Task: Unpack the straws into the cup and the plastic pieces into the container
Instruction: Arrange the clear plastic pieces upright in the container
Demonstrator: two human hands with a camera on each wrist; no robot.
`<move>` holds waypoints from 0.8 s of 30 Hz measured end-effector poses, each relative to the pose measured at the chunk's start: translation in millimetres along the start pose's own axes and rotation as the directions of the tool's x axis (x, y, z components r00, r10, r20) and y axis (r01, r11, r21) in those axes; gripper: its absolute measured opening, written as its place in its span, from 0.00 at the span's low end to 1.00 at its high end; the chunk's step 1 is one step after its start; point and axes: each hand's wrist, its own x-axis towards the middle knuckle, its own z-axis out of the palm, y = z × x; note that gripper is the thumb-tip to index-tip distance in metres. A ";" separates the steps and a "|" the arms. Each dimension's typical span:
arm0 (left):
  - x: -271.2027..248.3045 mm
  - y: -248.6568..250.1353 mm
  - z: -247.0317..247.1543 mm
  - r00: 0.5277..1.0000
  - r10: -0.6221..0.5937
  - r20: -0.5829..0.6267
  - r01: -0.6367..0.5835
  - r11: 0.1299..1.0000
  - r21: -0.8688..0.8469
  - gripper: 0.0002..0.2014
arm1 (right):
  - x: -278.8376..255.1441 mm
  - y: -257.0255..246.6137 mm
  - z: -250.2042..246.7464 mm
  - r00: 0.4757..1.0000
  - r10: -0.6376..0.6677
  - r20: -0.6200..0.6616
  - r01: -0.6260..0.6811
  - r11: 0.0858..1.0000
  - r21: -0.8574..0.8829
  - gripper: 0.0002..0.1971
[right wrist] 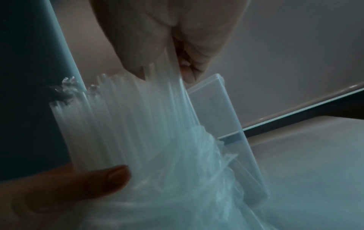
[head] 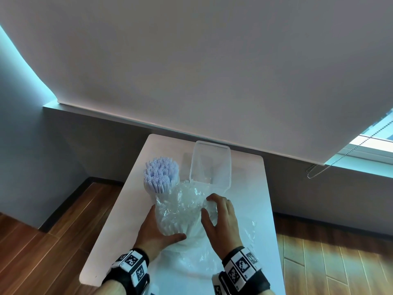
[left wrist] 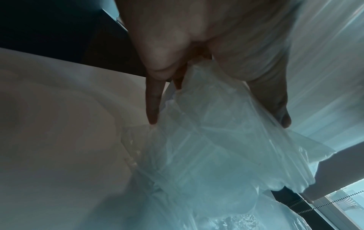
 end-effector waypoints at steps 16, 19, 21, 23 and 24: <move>-0.6 4.5 1.9 1.000 -0.001 -0.008 0.002 0.998 0.064 0.49 | 36.3 -25.2 -2.9 0.989 -0.055 -0.136 0.064 0.996 0.065 0.20; 0.6 2.1 2.0 1.000 -0.005 -0.010 0.006 0.999 0.045 0.50 | 41.8 -20.6 -1.1 0.991 -0.033 -0.130 0.040 0.998 0.056 0.22; 1.4 1.8 1.8 1.000 -0.011 -0.015 0.012 0.999 0.034 0.50 | 50.7 -21.0 -6.3 0.981 -0.025 -0.194 0.040 0.997 0.073 0.21; 2.1 1.9 2.0 1.000 -0.017 -0.021 0.018 0.999 0.030 0.51 | 62.1 -23.5 -14.9 0.969 -0.030 -0.246 0.051 0.996 0.077 0.18; 2.3 1.4 1.9 1.000 -0.021 -0.022 0.021 0.999 0.031 0.52 | 67.6 -26.0 -19.8 0.967 -0.026 -0.252 0.051 0.994 0.094 0.17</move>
